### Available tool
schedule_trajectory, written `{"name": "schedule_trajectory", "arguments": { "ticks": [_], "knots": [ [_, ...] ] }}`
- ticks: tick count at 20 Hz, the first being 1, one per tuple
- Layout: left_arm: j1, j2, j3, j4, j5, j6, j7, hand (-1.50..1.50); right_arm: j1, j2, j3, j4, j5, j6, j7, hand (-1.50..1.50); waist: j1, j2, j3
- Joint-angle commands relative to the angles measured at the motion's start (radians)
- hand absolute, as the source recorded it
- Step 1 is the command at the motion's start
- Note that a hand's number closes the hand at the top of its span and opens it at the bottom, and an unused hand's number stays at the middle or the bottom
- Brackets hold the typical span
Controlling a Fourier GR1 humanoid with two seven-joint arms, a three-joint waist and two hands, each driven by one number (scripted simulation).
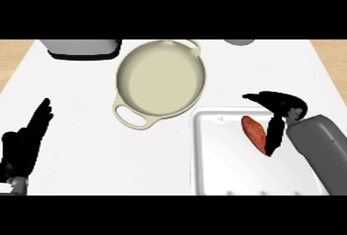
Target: Pick the sweet potato from the tray and place it in the pot
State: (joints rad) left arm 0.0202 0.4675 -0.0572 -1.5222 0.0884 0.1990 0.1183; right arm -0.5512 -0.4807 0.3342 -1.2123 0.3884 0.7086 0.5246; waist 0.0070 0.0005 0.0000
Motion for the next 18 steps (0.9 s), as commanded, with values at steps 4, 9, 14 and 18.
{"name": "schedule_trajectory", "arguments": {
  "ticks": [4, 9, 14, 18],
  "knots": [
    [0.024, -0.007, 0.06, -0.008, -0.004, -0.064, -0.014, 0.0, 0.0, 0.103, 0.012, 0.121, 0.131, -0.042, -0.028, -1.5, 0.003, 0.001, 0.0],
    [-0.019, -0.043, 0.091, 0.086, -0.044, -0.095, -0.067, 0.0, 0.022, 0.046, -0.046, 0.132, 0.19, -0.014, -0.124, -1.5, -0.003, 0.0, 0.0],
    [0.009, -0.096, 0.071, -0.028, -0.102, -0.052, 0.026, 0.0, 0.042, 0.107, -0.042, 0.185, 0.283, -0.087, -0.149, -1.5, -0.001, 0.0, 0.0],
    [-0.027, -0.083, 0.119, 0.034, -0.094, -0.111, 0.007, 0.0, -0.021, 0.111, -0.084, 0.316, 0.312, -0.071, -0.226, -1.5, 0.001, 0.002, 0.0]
  ]
}}
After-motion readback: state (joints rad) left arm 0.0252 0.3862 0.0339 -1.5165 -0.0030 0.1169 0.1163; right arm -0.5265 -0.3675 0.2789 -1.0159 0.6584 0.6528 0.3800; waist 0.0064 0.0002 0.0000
